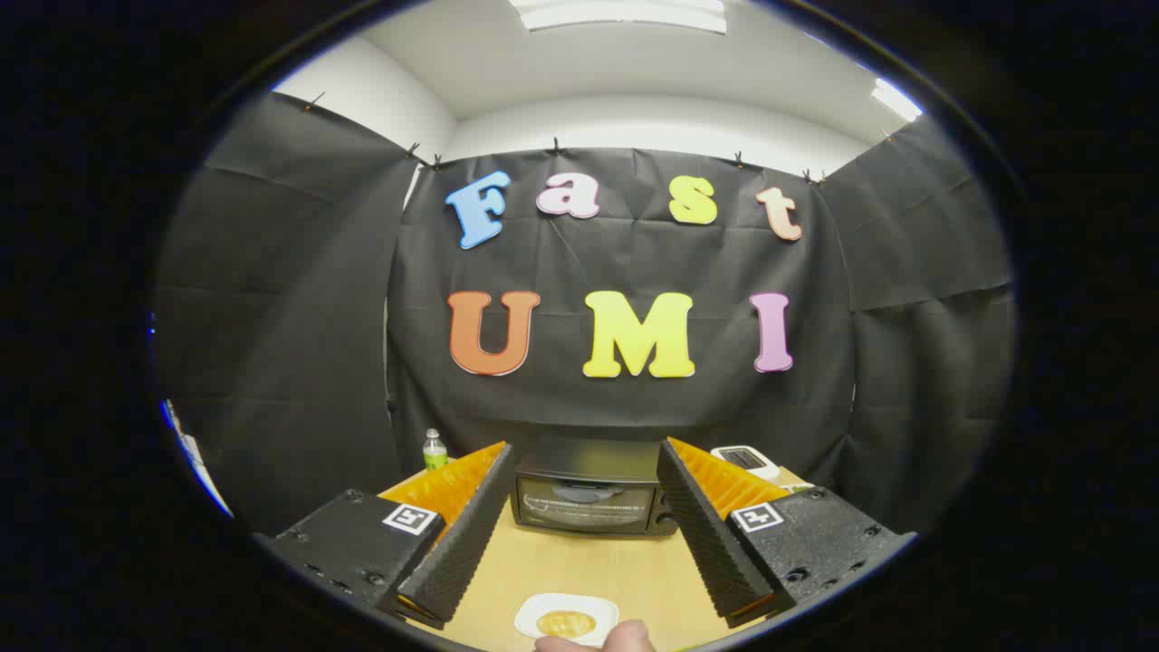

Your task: Open the toaster oven, put the food inside, and close the toaster oven door.

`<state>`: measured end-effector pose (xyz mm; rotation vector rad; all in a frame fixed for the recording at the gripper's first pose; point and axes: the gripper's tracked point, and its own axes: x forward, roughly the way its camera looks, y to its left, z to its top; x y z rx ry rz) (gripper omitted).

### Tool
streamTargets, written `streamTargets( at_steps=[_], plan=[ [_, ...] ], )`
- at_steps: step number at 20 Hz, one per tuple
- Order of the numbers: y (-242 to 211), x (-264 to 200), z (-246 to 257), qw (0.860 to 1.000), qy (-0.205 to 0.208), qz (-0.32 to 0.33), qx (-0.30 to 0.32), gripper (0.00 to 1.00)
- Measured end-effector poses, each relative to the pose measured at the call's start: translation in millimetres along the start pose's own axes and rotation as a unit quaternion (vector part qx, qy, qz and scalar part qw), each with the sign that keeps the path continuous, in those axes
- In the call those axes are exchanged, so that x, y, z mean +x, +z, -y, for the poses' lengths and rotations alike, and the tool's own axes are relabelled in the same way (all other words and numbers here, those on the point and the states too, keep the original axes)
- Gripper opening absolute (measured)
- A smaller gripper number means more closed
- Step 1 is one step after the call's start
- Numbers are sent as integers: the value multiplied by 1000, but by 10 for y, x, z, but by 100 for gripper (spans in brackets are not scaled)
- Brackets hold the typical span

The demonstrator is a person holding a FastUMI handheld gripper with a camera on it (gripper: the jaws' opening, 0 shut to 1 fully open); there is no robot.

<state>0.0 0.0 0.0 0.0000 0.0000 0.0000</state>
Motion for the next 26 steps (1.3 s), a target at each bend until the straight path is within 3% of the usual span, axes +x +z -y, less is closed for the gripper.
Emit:
streamTargets(
  at_steps=[8, 22, 26],
  plan=[
    [57, -99, 180, 1000, -18, 10, -4, 100],
    [-134, -10, 78, 1000, -12, -12, 9, 100],
    [-84, -39, 113, 999, -31, 0, 18, 100]
  ],
)
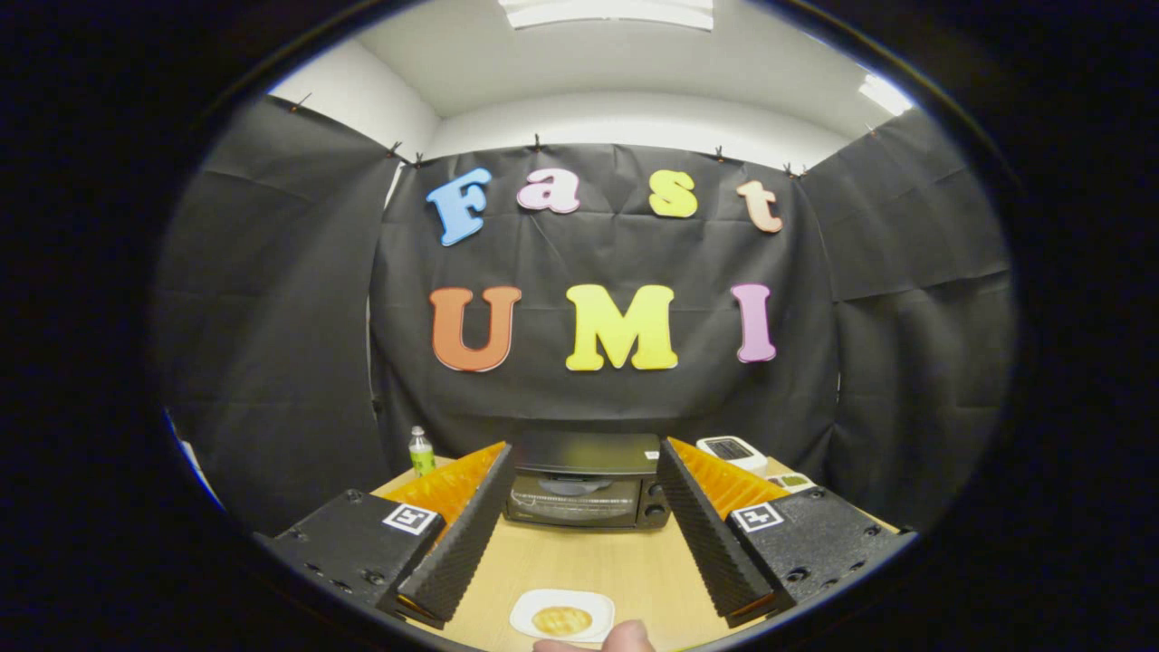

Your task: Open the toaster oven, put the food inside, and close the toaster oven door.

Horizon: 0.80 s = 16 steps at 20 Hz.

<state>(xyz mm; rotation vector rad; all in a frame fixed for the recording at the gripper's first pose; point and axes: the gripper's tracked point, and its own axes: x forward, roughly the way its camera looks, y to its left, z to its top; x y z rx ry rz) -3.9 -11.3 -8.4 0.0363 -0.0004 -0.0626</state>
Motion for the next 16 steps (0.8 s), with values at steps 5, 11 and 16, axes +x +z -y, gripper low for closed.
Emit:
streamTargets(
  at_steps=[5, 11, 16],
  plan=[
    [31, -131, -30, 1000, -16, 7, -9, 100],
    [79, -182, -27, 999, -19, 17, -20, 100],
    [-113, -2, 46, 1000, -18, -2, -14, 100]
  ],
)
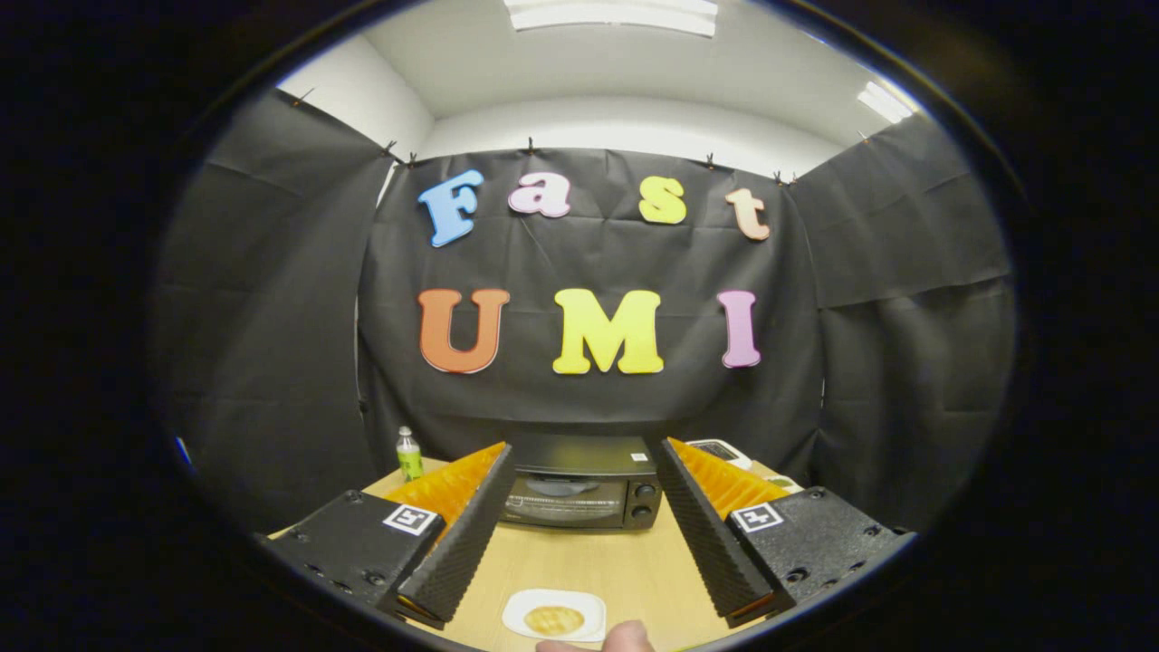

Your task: Open the toaster oven, put the food inside, and close the toaster oven door.

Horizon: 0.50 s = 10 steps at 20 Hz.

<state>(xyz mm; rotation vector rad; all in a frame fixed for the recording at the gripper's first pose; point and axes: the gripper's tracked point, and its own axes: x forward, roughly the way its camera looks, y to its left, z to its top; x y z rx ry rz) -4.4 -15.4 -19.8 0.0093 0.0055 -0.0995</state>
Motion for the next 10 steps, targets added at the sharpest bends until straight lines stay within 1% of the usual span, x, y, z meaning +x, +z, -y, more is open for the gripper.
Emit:
streamTargets(
  at_steps=[4, 10],
  plan=[
    [-154, 252, 2, 1000, 15, -12, 4, 100],
    [-240, 925, 161, 999, 21, -21, 14, 100]
  ],
)
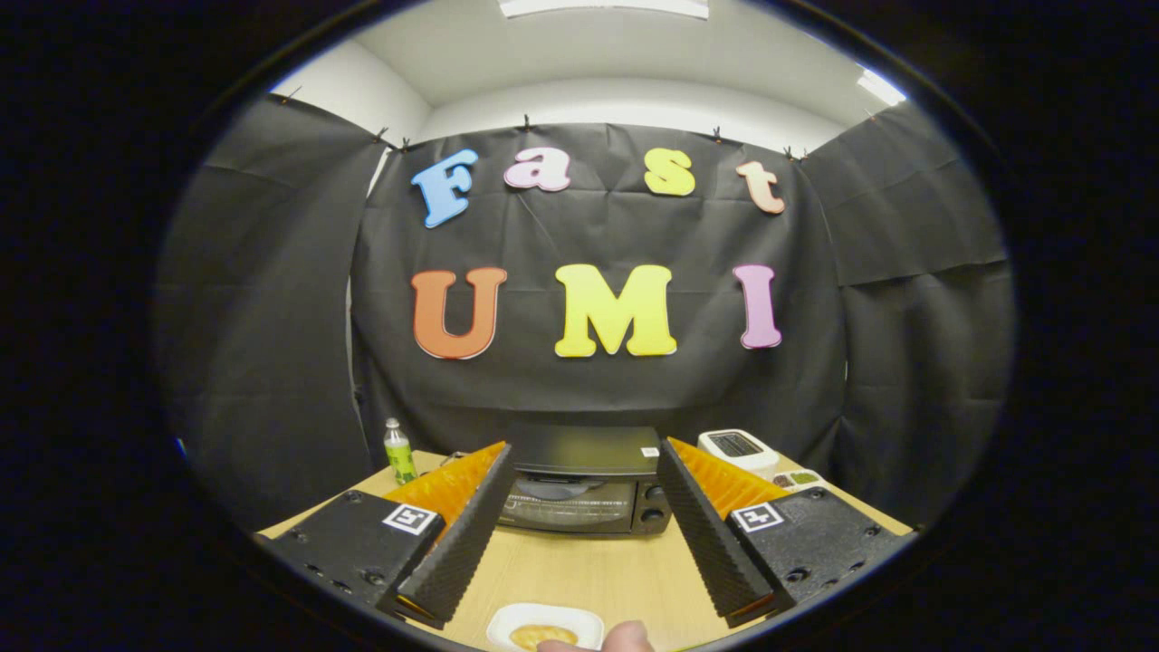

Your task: Open the toaster oven, put the food inside, and close the toaster oven door.

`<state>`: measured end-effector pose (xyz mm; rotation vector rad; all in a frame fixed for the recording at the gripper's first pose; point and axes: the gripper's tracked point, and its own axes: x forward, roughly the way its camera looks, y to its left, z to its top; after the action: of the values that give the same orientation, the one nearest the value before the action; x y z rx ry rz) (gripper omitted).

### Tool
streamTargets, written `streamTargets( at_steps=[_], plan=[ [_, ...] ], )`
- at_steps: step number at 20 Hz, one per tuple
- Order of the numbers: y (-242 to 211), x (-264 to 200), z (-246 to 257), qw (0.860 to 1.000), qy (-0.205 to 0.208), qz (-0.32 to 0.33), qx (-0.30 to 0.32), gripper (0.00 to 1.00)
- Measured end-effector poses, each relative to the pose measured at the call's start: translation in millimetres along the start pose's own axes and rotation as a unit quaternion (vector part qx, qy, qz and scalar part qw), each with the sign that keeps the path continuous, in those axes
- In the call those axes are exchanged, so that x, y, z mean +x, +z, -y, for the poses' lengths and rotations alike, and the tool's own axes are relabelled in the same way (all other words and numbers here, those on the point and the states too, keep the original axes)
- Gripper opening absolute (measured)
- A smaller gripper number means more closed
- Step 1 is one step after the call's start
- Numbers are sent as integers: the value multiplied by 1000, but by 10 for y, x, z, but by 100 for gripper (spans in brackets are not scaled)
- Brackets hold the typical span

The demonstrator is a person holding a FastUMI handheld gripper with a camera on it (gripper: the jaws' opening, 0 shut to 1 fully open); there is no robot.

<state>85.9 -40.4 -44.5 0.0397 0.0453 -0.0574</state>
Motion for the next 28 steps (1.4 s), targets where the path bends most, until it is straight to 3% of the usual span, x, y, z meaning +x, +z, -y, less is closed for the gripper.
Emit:
streamTargets(
  at_steps=[9, 16, 28],
  plan=[
    [-418, 1252, -130, 998, 23, -49, 8, 100],
    [-887, 2121, -417, 997, 29, -60, -29, 100],
    [-1499, 2482, -395, 997, 0, -80, 8, 100]
  ],
)
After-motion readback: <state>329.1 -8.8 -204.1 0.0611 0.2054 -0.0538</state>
